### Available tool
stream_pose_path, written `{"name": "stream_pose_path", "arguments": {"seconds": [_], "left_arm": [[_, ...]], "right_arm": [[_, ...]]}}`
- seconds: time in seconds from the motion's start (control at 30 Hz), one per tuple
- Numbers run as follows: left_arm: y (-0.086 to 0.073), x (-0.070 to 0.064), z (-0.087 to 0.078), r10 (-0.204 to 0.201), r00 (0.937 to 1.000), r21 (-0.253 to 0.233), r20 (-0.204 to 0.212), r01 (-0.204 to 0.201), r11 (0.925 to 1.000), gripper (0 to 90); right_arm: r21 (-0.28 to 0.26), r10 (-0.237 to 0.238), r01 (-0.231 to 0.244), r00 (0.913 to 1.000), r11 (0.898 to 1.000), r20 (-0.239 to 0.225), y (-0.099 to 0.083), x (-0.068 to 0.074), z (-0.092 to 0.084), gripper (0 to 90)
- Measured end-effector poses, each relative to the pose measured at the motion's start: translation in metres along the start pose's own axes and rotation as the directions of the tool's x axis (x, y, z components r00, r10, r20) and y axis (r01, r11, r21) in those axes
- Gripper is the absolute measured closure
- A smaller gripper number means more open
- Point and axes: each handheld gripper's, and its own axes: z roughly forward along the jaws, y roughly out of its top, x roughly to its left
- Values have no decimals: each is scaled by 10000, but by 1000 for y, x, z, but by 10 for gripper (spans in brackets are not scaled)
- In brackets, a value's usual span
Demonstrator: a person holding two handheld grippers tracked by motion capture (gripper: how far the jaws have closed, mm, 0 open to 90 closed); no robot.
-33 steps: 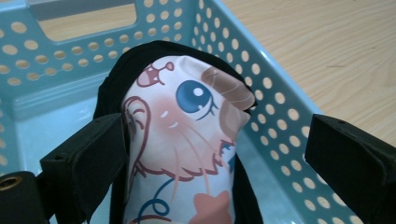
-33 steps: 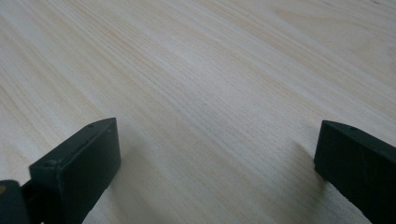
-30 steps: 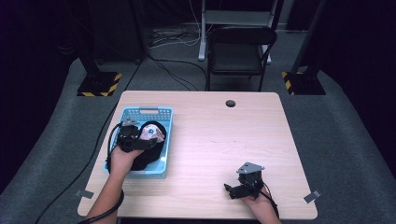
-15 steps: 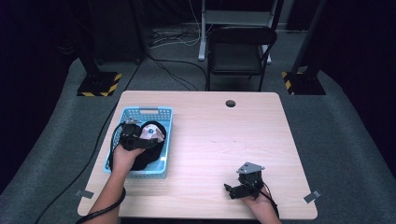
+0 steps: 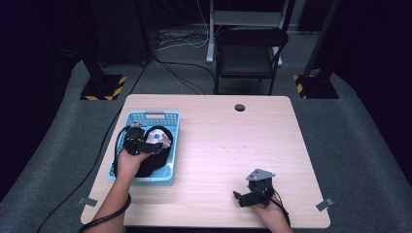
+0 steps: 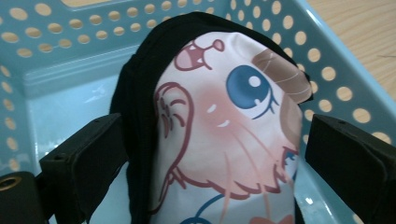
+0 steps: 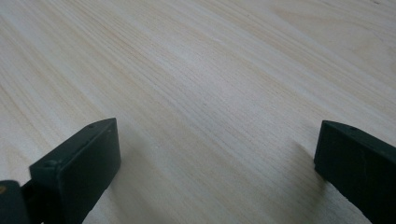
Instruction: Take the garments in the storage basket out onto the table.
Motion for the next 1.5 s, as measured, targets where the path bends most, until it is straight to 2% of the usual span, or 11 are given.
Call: {"name": "stream_pose_path", "arguments": {"seconds": [0.13, 0.47, 0.57, 0.7, 0.97, 1.07, 1.17, 1.33, 1.4, 1.5], "left_arm": [[-1, 4, 4, -234, 9997, 195, 34, 233, 9995, 23], [0, 2, 18, -110, 9996, 1002, 247, 85, 9949, 25], [1, 1, 19, -114, 9994, 1104, 322, 77, 9939, 29], [2, 2, 22, -344, 9983, 1157, 469, 288, 9929, 29], [3, -4, 28, 22, 9998, 1557, 210, -55, 9878, 50], [3, -5, 30, 38, 10000, 1678, 86, -52, 9858, 76], [3, -5, 32, 60, 9999, 1969, -105, -38, 9804, 98], [3, -10, 32, 582, 9968, 2209, -540, -449, 9743, 166], [3, -11, 31, 720, 9960, 2166, -531, -589, 9745, 230], [4, -13, 28, 969, 9941, 2160, -489, -842, 9728, 277]], "right_arm": [[4, -9, 9, 10000, 10000, 5, 0, 0, 0, 0], [-2, 5, -5, 10000, 10000, -2, 0, 0, 0, 0], [-5, -2, 2, 10000, 10000, 2, 0, 0, 0, 0], [-8, 1, -1, 10000, 10000, -3, 0, 0, 0, 0], [-8, 0, 0, 10000, 10000, -1, 0, 0, 0, 0], [-6, 4, -4, 10000, 10000, -3, 0, 0, 0, 0], [-7, 4, -4, 10000, 10000, -3, 0, 0, 0, 0], [-8, 2, -2, 10000, 10000, -2, 0, 0, 0, 0], [-7, 0, 0, 10000, 10000, -1, 0, 0, 0, 0], [-7, 1, -1, 10000, 10000, -2, 0, 0, 0, 0]]}}
